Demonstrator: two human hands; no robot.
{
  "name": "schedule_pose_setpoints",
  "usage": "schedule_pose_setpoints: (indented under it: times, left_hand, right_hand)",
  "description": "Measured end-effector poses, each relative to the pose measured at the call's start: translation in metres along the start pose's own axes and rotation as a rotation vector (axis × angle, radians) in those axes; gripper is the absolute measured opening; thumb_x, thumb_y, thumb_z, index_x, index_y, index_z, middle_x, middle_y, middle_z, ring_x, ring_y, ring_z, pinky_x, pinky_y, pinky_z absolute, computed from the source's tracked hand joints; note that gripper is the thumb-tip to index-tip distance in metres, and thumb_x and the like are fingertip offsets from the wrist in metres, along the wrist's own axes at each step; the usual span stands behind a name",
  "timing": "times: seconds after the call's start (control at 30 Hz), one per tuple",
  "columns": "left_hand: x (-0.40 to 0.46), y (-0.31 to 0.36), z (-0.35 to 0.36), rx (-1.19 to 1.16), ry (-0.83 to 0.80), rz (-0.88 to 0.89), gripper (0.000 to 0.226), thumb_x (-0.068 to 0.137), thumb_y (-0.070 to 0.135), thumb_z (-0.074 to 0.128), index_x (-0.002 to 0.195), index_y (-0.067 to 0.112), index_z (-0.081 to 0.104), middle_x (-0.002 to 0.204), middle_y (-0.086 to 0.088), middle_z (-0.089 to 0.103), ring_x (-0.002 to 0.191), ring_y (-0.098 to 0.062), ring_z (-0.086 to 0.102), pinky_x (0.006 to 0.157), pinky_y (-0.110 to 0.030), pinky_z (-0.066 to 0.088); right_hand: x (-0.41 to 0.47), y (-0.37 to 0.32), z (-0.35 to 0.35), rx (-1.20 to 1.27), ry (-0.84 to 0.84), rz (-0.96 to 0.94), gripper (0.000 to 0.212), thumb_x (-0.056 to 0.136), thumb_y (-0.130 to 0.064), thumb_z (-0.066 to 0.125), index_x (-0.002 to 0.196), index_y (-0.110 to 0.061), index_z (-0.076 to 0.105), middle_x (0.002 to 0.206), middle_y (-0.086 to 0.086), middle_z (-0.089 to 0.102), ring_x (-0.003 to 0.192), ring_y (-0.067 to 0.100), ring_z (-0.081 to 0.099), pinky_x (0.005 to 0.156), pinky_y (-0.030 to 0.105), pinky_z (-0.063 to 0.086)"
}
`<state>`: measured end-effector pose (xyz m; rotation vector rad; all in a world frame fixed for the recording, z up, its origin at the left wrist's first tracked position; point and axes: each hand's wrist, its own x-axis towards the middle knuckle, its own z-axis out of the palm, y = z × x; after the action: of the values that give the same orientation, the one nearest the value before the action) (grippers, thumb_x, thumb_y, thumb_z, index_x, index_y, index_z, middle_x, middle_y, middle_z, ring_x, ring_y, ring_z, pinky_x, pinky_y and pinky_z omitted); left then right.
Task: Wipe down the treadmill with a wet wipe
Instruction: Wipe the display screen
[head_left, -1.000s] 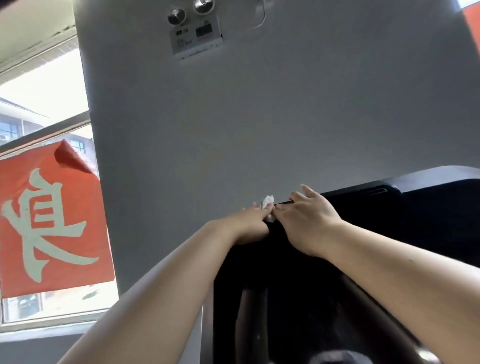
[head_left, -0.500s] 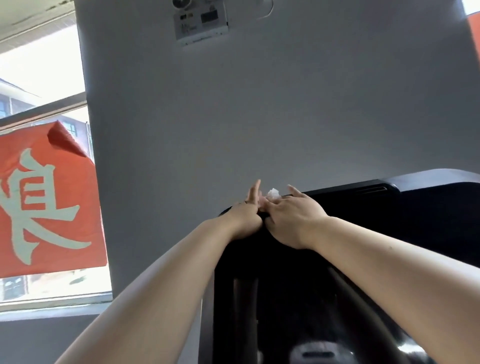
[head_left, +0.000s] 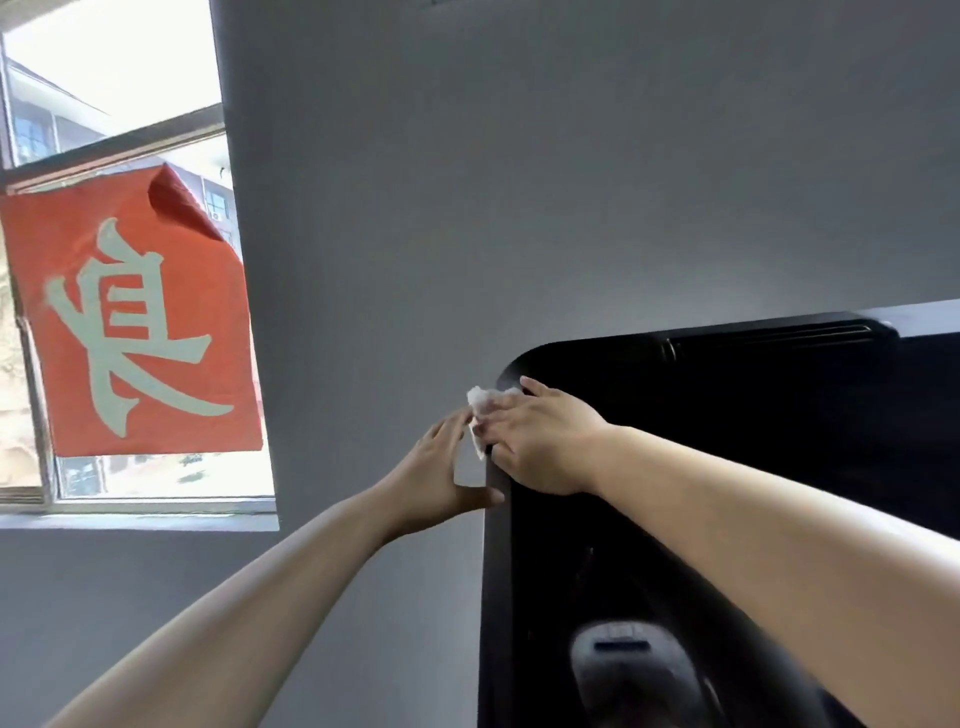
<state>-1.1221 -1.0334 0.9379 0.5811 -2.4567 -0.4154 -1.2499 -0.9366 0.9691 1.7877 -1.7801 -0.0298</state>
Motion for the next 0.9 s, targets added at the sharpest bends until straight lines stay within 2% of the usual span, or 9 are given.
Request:
schedule_pose_setpoints:
  times: [0.1, 0.17, 0.33, 0.5, 0.6, 0.63, 0.7, 0.83, 0.9]
  left_hand:
    - [-0.020, -0.011, 0.003, -0.004, -0.043, -0.003, 0.111, 0.068, 0.043, 0.078, 0.150, 0.018, 0.007, 0.156, 0.001, 0.016, 0.142, -0.012, 0.019, 0.115, -0.034, 0.023]
    - [-0.033, -0.017, 0.006, 0.039, -0.096, 0.022, 0.109, 0.071, 0.040, 0.077, 0.151, 0.020, 0.004, 0.156, 0.005, 0.013, 0.142, -0.010, 0.016, 0.116, -0.031, 0.021]
    - [-0.065, -0.024, 0.015, 0.079, -0.187, 0.049, 0.106, 0.078, 0.030, 0.075, 0.150, 0.023, -0.003, 0.156, 0.005, 0.009, 0.142, -0.008, 0.016, 0.115, -0.023, 0.019]
    - [-0.102, -0.030, 0.027, 0.075, -0.193, 0.024, 0.098, 0.082, 0.020, 0.069, 0.150, 0.019, -0.001, 0.156, 0.004, 0.006, 0.143, -0.009, 0.011, 0.115, -0.021, 0.014]
    - [-0.132, -0.033, 0.039, 0.125, -0.187, 0.084, 0.090, 0.086, 0.015, 0.063, 0.147, 0.026, -0.002, 0.150, 0.016, 0.002, 0.143, -0.003, 0.002, 0.108, -0.005, 0.000]
    - [-0.143, -0.033, 0.045, 0.133, -0.198, 0.107, 0.087, 0.087, 0.015, 0.061, 0.144, 0.029, -0.003, 0.147, 0.019, 0.000, 0.141, 0.000, 0.001, 0.105, -0.002, -0.003]
    - [-0.162, -0.031, 0.057, 0.134, -0.234, 0.112, 0.082, 0.091, 0.019, 0.057, 0.146, 0.029, -0.003, 0.146, 0.022, -0.003, 0.138, 0.005, -0.003, 0.102, 0.001, -0.006]
    - [-0.190, -0.026, 0.080, 0.131, -0.308, 0.091, 0.082, 0.088, 0.010, 0.053, 0.149, 0.023, 0.000, 0.148, 0.019, -0.004, 0.140, 0.002, -0.002, 0.105, -0.002, -0.005]
    - [-0.199, -0.022, 0.088, 0.129, -0.315, 0.095, 0.082, 0.086, 0.004, 0.050, 0.149, 0.021, 0.002, 0.147, 0.018, -0.006, 0.140, 0.001, -0.003, 0.103, -0.001, -0.006]
  right_hand:
    - [-0.030, -0.026, 0.019, -0.153, -0.051, -0.135, 0.056, 0.100, -0.038, 0.009, 0.151, -0.016, 0.019, 0.159, 0.005, 0.005, 0.146, 0.015, -0.003, 0.111, 0.035, -0.016]
    - [-0.037, -0.022, 0.017, -0.152, -0.055, -0.129, 0.060, 0.096, -0.040, 0.002, 0.151, -0.021, 0.015, 0.160, -0.002, 0.004, 0.146, 0.010, -0.005, 0.111, 0.036, -0.017]
    - [-0.019, -0.017, 0.003, -0.079, -0.042, 0.063, 0.053, 0.101, -0.031, 0.018, 0.152, -0.016, 0.014, 0.159, -0.004, 0.008, 0.145, 0.006, -0.002, 0.115, 0.036, -0.012]
    - [-0.071, -0.063, 0.036, -0.117, -0.038, -0.098, 0.055, 0.099, -0.033, 0.019, 0.150, -0.011, 0.020, 0.158, 0.005, 0.013, 0.147, 0.016, 0.002, 0.112, 0.037, -0.016]
    - [-0.121, -0.099, 0.062, -0.102, 0.019, -0.250, 0.058, 0.087, -0.034, 0.025, 0.131, -0.013, 0.056, 0.137, 0.004, 0.053, 0.135, 0.020, 0.039, 0.119, 0.042, 0.008]
    - [-0.135, -0.109, 0.072, -0.088, 0.035, -0.283, 0.058, 0.083, -0.035, 0.028, 0.126, -0.014, 0.060, 0.131, 0.003, 0.059, 0.131, 0.019, 0.045, 0.117, 0.043, 0.017]
    - [-0.161, -0.127, 0.091, -0.083, -0.014, -0.355, 0.058, 0.081, -0.036, 0.030, 0.125, -0.016, 0.062, 0.128, -0.001, 0.061, 0.130, 0.018, 0.047, 0.111, 0.039, 0.021]
    - [-0.203, -0.162, 0.120, -0.180, -0.083, -0.443, 0.054, 0.093, -0.027, 0.019, 0.125, -0.022, 0.062, 0.131, -0.006, 0.059, 0.131, 0.012, 0.041, 0.115, 0.036, 0.018]
    - [-0.220, -0.178, 0.138, -0.258, -0.170, -0.399, 0.058, 0.100, -0.016, 0.006, 0.132, -0.004, 0.053, 0.140, 0.011, 0.049, 0.135, 0.006, 0.033, 0.115, 0.034, 0.023]
